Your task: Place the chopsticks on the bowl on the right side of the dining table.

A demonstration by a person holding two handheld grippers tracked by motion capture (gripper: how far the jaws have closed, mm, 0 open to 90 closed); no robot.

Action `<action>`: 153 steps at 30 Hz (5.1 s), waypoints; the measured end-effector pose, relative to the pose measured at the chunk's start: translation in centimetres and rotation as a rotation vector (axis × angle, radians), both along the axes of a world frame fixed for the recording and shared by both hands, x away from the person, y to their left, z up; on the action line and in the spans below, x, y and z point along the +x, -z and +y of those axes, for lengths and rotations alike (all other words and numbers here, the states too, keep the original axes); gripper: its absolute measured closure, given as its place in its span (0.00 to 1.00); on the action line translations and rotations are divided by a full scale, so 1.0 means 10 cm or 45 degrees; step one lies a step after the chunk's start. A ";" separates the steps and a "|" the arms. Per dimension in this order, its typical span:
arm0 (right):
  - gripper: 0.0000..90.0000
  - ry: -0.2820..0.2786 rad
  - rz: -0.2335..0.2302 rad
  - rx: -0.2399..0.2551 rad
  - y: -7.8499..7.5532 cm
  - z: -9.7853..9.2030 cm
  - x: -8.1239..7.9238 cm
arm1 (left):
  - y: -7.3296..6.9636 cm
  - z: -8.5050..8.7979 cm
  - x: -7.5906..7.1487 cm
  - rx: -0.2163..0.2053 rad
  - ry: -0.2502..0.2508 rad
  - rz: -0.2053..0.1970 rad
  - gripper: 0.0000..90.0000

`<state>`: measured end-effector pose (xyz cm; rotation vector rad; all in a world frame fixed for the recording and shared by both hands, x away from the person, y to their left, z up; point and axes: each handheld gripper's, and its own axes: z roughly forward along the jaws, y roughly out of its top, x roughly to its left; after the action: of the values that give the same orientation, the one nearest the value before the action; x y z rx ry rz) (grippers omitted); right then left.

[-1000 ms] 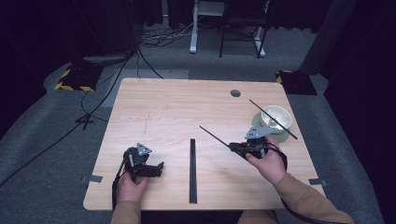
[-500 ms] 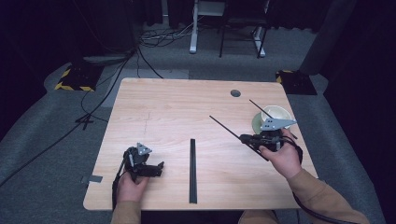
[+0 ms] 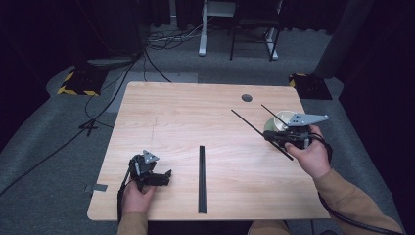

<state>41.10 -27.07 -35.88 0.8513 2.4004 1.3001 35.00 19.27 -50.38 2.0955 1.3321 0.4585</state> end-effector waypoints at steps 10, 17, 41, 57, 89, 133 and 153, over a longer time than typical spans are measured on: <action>0.96 0.073 -0.028 0.027 -0.14 -0.29 0.14 | 0.00 0.00 0.00 0.006 -0.004 -0.001 0.01; 0.97 0.154 -0.053 -0.008 -0.25 -0.53 0.27 | 0.00 0.00 0.01 0.004 -0.006 -0.001 0.01; 0.96 0.298 0.017 -0.098 0.09 -1.01 0.80 | 0.00 0.00 0.01 0.004 -0.006 -0.002 0.01; 0.96 0.327 0.090 -0.149 0.42 -1.09 0.97 | 0.00 0.00 0.01 0.004 -0.006 -0.002 0.01; 0.87 0.350 0.127 -0.116 0.64 -1.06 1.04 | 0.00 0.00 0.01 0.004 -0.006 -0.002 0.01; 0.58 0.325 0.016 -0.070 0.62 -1.31 0.39 | 0.00 0.00 0.01 0.002 -0.006 0.001 0.01; 0.57 0.471 0.033 -0.109 0.78 -1.66 0.45 | 0.00 -0.01 0.01 0.001 -0.009 -0.002 0.01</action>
<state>45.60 -43.71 -43.69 1.2208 2.1628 1.0409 35.11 19.21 -50.36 2.0912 1.3393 0.4638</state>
